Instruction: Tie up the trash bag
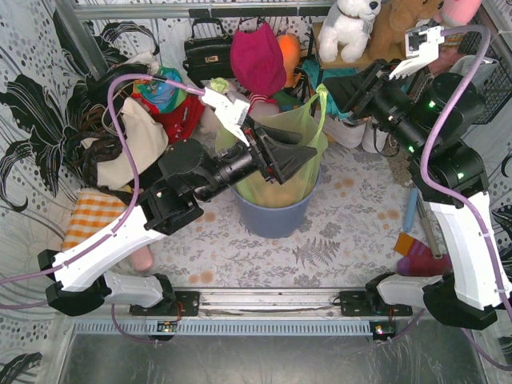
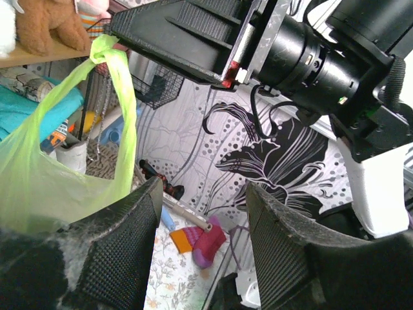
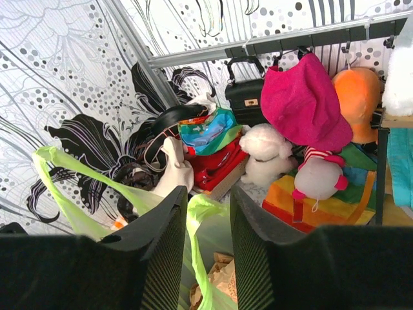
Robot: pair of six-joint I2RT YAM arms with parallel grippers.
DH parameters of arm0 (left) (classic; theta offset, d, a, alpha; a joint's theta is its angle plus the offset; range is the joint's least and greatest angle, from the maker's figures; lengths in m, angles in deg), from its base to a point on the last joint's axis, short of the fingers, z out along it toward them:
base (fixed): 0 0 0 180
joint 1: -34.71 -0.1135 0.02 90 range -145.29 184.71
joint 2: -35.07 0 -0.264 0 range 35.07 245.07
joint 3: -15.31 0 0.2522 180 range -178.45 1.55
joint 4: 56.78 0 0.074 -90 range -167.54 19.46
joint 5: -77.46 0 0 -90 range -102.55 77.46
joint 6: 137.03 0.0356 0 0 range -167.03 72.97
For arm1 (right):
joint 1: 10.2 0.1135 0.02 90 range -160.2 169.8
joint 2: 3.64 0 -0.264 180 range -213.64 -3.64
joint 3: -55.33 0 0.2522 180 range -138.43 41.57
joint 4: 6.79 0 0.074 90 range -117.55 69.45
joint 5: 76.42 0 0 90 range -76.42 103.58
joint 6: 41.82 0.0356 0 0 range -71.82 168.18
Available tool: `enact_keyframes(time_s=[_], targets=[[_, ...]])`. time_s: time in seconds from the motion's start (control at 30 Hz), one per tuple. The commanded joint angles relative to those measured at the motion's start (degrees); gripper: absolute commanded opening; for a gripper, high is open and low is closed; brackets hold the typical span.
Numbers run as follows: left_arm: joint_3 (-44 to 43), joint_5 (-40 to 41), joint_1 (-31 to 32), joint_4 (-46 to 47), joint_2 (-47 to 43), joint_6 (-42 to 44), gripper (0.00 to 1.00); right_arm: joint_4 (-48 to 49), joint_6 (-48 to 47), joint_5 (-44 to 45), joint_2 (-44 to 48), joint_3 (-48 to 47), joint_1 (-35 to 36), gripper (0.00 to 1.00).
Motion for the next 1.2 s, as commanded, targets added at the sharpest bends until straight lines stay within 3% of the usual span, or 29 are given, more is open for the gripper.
enact_keyframes(time_s=[0.0, 0.3, 0.47, 1.17], targets=[[1.3, 3.0, 0.3, 9.7, -0.1, 1.4, 0.62, -1.6, 0.6, 1.3, -2.0, -3.9, 0.0, 0.33], [4.6, 4.3, 0.3, 13.0, 0.7, 0.8, 0.62, -0.7, 1.4, 1.2, -1.9, -2.9, 0.0, 0.24], [5.4, 4.7, 0.3, 13.7, 0.6, 0.4, 0.62, 0.2, 1.8, 1.2, -1.3, -2.2, 0.0, 0.00], [2.9, 11.7, 0.3, 10.6, 7.7, 4.0, 0.61, 0.8, 2.1, -0.6, -3.2, -8.3, 0.0, 0.00]])
